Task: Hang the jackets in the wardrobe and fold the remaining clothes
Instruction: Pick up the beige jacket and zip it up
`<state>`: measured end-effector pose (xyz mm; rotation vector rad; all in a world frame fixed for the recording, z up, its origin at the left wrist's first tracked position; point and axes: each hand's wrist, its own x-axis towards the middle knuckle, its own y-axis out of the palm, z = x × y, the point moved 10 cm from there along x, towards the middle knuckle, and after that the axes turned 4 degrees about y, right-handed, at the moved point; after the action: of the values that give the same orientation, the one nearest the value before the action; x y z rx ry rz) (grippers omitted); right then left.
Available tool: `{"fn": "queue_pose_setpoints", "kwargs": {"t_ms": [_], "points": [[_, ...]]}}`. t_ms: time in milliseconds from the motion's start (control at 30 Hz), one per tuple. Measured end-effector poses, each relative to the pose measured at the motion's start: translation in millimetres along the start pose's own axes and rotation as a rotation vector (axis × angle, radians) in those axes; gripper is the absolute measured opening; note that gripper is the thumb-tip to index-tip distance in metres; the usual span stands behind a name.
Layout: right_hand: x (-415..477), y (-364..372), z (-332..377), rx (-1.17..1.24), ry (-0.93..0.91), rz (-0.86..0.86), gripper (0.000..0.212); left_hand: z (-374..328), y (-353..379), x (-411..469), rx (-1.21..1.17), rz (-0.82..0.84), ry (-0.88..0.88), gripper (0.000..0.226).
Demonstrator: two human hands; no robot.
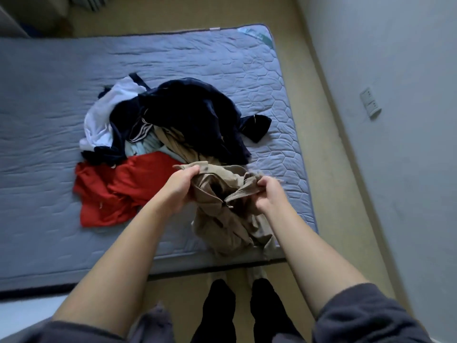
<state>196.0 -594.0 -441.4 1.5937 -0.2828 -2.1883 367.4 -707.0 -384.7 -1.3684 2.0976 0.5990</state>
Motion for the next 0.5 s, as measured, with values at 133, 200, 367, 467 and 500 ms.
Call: {"fn": "queue_pose_setpoints", "kwargs": {"t_ms": [133, 200, 367, 467, 500], "points": [[-77.9, 51.1, 35.9, -0.137, -0.090, 0.305, 0.019, -48.0, -58.9, -55.1, 0.469, -0.362, 0.248, 0.032], [-116.2, 73.2, 41.3, -0.211, -0.079, 0.465, 0.022, -70.1, -72.6, -101.3, 0.642, -0.604, 0.369, 0.044], [-185.2, 107.9, 45.4, -0.369, 0.002, 0.734, 0.018, -56.3, -71.9, -194.6, -0.262, -0.751, 0.435, 0.027], [-219.1, 106.7, 32.4, -0.533, 0.118, 0.879, 0.023, -33.0, -41.4, -244.8, -0.900, -0.484, 0.511, 0.035], [-231.1, 103.8, 27.9, -0.577, 0.152, 0.925, 0.020, -26.2, -33.8, -267.4, -1.005, -0.450, 0.540, 0.035]]}}
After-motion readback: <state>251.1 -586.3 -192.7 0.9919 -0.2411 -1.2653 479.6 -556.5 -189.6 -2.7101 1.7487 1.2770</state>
